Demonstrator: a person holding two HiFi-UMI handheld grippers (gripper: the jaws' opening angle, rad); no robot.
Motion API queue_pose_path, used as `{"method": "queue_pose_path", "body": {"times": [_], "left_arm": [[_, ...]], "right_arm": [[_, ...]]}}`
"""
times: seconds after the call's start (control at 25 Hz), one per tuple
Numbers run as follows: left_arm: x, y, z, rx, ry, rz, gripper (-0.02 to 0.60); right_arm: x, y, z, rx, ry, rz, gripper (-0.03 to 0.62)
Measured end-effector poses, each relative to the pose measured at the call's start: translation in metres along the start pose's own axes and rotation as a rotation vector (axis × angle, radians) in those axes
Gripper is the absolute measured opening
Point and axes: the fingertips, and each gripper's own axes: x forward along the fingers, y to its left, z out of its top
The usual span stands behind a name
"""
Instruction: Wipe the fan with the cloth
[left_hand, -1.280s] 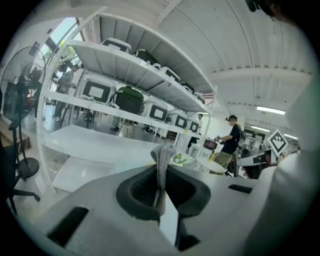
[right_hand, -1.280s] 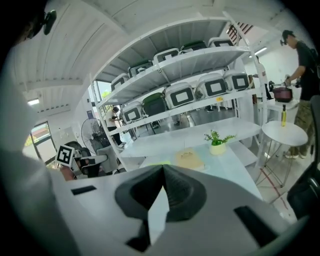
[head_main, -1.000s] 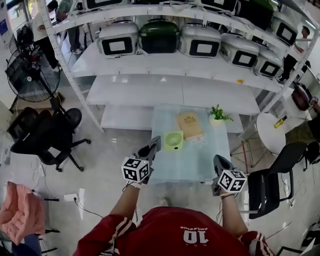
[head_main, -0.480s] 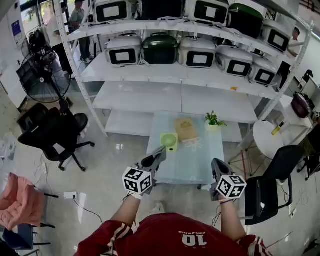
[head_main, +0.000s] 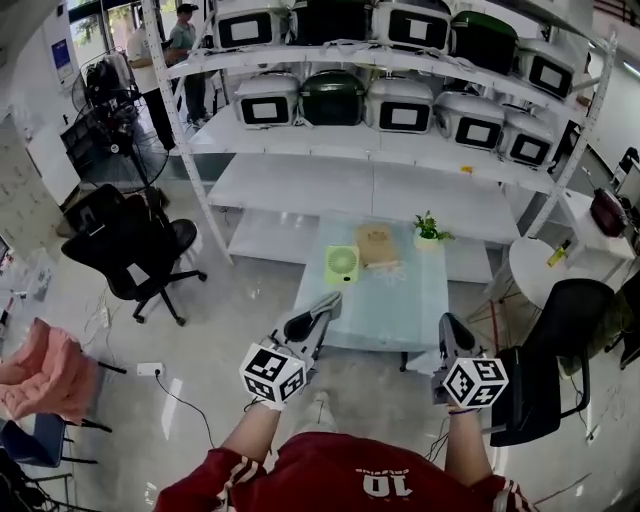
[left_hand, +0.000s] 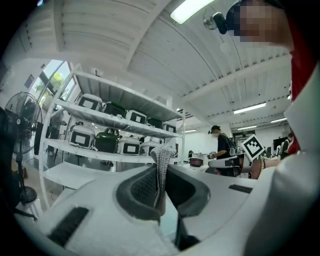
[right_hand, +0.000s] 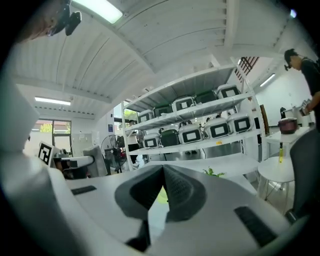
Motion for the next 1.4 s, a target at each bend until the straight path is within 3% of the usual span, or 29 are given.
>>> {"method": "queue_pose_path", "body": {"times": [0.16, 0.4, 0.6, 0.92, 1.4], "left_arm": [[-0.03, -0.037, 0.015, 0.017, -0.037, 0.012, 0.026], [-0.062, -0.075, 0.016, -0.039, -0.056, 0.023, 0.026], [-0.075, -0.1, 0.028, 0.0, -0.079, 0.022, 0.026], [-0.081, -0.12, 0.027, 0.003, -0.074, 0.029, 0.026], [-0.096, -0.126, 0.025, 0.013, -0.064, 0.038, 0.026]], "right_arm": [[-0.041, 0.012, 0.013, 0.005, -0.061, 0.035, 0.005], [-0.083, 0.03, 0.014, 0.006, -0.104, 0.082, 0.005], [-0.108, 0.031, 0.014, -0.054, -0.12, 0.057, 0.005], [-0.14, 0.018, 0.016, -0.085, -0.136, 0.018, 0.005], [-0.147, 0.031, 0.012, -0.097, -0.145, 0.028, 0.003]]}}
